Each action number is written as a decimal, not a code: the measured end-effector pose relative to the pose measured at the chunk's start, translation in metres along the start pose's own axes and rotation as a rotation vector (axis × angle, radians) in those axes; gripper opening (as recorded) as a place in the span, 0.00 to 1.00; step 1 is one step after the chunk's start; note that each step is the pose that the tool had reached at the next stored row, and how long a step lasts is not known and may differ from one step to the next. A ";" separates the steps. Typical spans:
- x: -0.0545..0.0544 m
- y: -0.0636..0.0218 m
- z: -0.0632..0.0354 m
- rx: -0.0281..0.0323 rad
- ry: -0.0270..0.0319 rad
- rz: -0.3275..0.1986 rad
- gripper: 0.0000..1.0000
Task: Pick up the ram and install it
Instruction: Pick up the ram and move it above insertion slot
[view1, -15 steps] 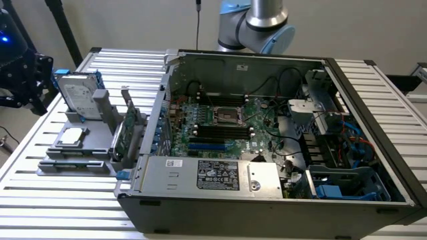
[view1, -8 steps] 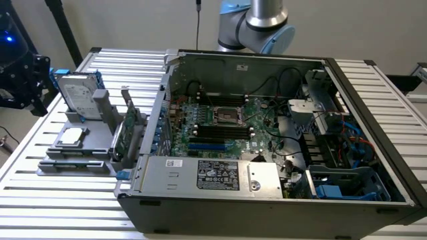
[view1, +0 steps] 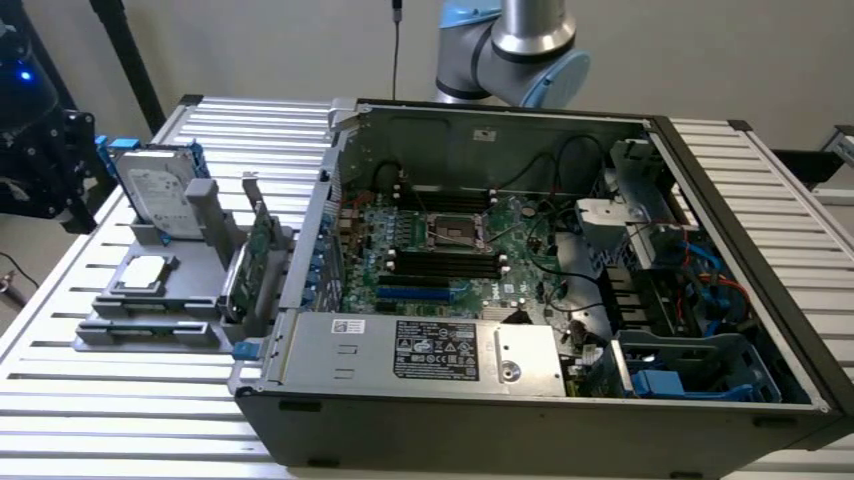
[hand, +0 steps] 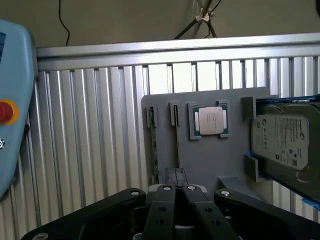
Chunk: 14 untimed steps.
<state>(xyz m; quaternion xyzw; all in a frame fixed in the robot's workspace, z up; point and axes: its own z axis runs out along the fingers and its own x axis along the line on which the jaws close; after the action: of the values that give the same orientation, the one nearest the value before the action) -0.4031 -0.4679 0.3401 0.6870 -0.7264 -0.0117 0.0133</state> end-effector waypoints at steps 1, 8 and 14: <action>0.000 -0.0002 0.0000 0.0000 0.0001 -0.002 0.11; 0.000 -0.0009 0.0010 0.0000 0.0002 -0.002 0.30; 0.003 -0.0026 0.0103 0.0000 0.0002 -0.002 0.48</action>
<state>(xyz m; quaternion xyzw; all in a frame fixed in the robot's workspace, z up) -0.4010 -0.4709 0.3297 0.6878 -0.7257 -0.0117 0.0134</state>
